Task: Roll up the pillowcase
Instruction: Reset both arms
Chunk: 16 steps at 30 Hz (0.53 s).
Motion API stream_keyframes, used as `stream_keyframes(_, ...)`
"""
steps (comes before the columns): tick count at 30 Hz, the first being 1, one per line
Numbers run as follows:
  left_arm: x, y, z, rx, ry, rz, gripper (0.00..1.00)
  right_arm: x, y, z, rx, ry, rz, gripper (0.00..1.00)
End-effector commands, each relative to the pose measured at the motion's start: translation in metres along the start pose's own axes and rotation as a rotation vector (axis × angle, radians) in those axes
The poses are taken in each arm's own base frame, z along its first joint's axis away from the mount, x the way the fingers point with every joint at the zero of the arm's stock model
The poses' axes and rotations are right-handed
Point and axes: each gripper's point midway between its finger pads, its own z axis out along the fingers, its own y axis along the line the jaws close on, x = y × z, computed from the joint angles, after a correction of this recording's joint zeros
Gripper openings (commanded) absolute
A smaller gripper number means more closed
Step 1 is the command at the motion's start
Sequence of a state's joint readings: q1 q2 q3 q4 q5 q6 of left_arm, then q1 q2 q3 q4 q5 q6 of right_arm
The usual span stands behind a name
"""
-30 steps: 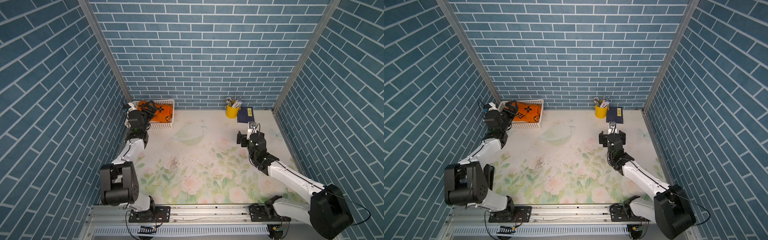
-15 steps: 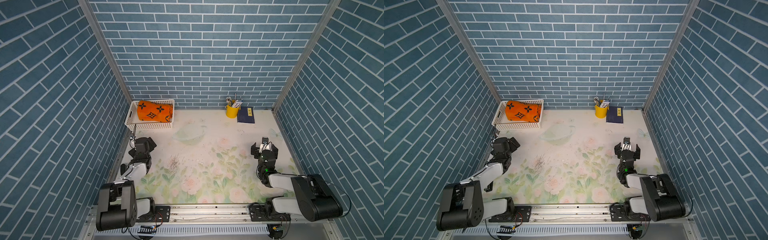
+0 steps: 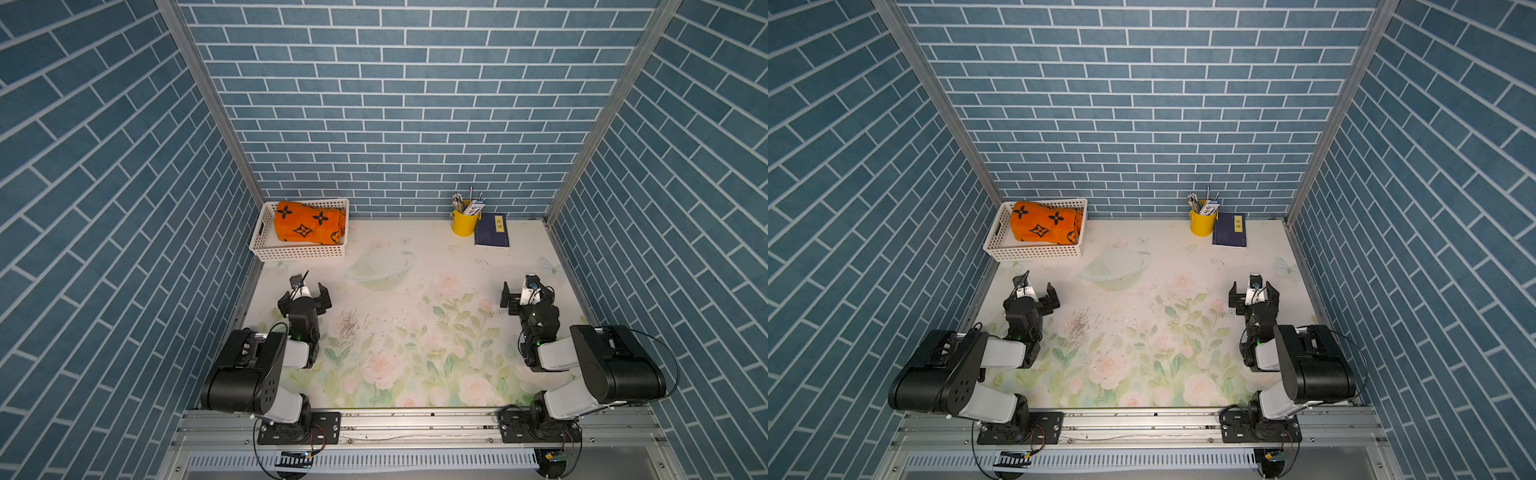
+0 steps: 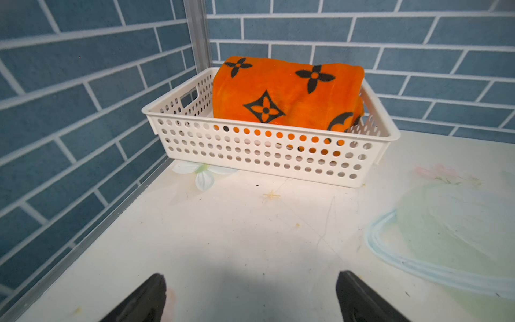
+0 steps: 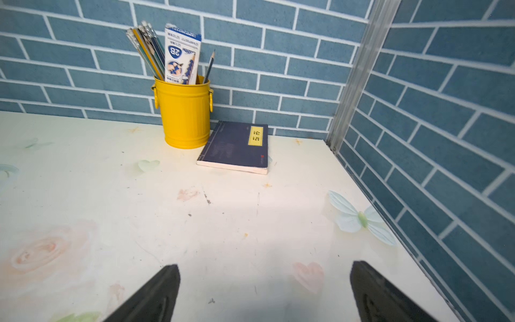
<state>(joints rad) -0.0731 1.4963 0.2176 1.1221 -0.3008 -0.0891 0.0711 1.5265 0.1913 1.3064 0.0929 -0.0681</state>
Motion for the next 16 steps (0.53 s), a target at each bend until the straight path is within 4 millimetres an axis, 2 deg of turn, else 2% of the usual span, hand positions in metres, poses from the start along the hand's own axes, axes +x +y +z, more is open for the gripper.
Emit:
stream_keyframes(1, -0.0284, -0.0084, -0.0037, 0.059, -0.131, 0.015, 1.0, -0.004, 0.0053, 0.0045, -0.04, -0.008, 0.016, 1.0)
stream_keyframes(16, -0.0301, -0.0086, -0.0042, 0.061, -0.139, 0.012, 1.0, -0.0045, 0.0056, 0.0049, -0.042, -0.01, 0.016, 1.0)
